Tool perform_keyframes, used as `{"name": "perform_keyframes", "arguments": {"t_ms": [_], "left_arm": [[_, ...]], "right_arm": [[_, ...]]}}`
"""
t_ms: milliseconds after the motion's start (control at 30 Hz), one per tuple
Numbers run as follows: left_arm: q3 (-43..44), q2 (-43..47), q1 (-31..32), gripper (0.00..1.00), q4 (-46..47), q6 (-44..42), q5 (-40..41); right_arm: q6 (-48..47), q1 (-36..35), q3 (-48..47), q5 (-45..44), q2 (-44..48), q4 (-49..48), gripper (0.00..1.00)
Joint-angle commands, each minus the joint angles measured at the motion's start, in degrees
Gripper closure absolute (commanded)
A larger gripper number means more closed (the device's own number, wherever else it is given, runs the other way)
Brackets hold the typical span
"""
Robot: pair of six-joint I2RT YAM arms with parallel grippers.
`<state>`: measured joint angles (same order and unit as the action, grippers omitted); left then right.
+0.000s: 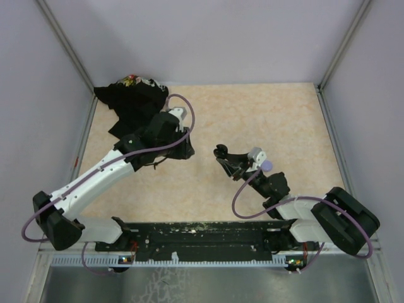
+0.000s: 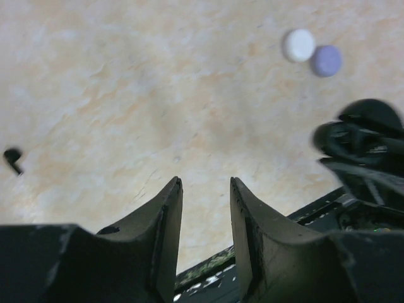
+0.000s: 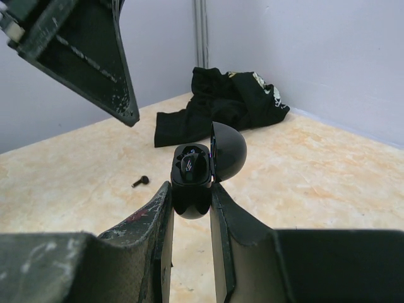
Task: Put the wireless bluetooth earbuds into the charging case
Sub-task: Place the earbud in the charging case, then pick up the earbud from the center of the board.
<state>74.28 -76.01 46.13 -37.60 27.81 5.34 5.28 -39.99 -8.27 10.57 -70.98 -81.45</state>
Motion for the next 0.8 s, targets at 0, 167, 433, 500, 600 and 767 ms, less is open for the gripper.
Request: {"name": "perform_keyframes", "arguments": {"t_ms": [0,167,433,500,600,767], "left_arm": [[-6.44,3.07,-4.98,0.58,-2.90,1.18,4.02],[-12.33,3.03,-11.07,0.58,-3.82,-1.04,8.01],[-21.16,-0.76,-23.45,0.58,3.26,-6.12,3.26],[-21.93,-3.03,-25.73,0.58,5.07,-7.47,1.59],[-21.66,-7.08,-28.54,0.58,6.82,-9.30,-0.04],[-18.94,-13.45,-31.53,0.58,7.59,-11.55,-3.22]], "right_arm": [[-1.08,-0.15,-1.06,-0.85,0.65,-1.67,1.00],[-1.59,-0.22,-1.28,-0.99,0.60,-0.64,1.00],[-1.77,-0.12,-1.40,-0.87,0.64,-0.03,1.00],[-1.77,-0.17,-1.48,-0.81,0.71,0.06,1.00],[-1.82,-0.18,-1.48,-0.59,0.84,0.06,1.00],[-1.77,-0.12,-1.48,-0.59,0.83,0.15,1.00]]}}
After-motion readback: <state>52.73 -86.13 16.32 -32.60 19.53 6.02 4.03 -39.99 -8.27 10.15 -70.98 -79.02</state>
